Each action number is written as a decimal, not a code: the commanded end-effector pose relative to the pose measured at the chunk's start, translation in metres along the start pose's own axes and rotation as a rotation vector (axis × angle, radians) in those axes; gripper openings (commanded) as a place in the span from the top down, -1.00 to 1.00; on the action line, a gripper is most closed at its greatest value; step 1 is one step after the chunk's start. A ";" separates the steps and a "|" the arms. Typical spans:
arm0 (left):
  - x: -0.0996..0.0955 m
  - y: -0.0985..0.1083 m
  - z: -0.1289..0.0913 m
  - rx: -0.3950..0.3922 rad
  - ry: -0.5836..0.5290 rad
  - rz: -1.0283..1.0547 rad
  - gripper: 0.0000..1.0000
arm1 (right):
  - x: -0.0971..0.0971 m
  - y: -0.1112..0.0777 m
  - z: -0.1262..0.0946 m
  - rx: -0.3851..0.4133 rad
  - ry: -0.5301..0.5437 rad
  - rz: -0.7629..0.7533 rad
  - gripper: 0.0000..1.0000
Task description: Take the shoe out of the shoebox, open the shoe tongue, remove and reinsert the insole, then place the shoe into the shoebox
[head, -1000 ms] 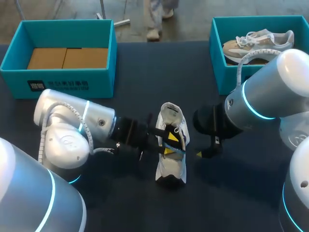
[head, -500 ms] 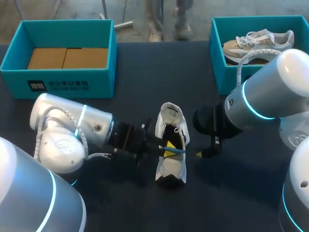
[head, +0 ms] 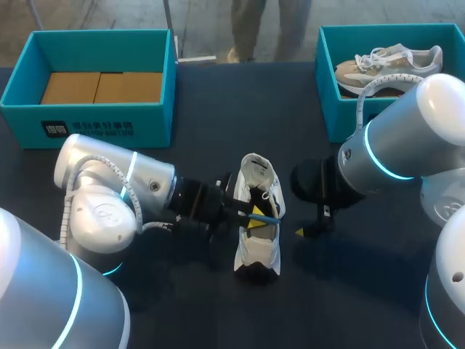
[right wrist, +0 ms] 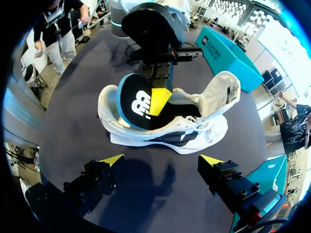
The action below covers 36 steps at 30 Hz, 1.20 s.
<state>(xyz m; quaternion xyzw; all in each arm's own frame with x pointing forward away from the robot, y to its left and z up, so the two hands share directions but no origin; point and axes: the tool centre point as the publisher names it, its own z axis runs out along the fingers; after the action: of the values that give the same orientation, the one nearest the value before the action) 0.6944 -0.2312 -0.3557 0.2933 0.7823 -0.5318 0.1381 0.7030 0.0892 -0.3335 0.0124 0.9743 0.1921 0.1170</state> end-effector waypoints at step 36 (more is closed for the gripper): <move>0.014 -0.006 0.002 0.017 0.013 -0.042 1.00 | 0.001 0.000 0.000 -0.001 -0.002 0.000 -1.00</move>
<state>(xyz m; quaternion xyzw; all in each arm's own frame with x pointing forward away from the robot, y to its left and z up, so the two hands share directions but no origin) 0.6808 -0.2270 -0.3579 0.2833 0.7861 -0.5371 0.1155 0.7030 0.0893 -0.3335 0.0124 0.9743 0.1921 0.1169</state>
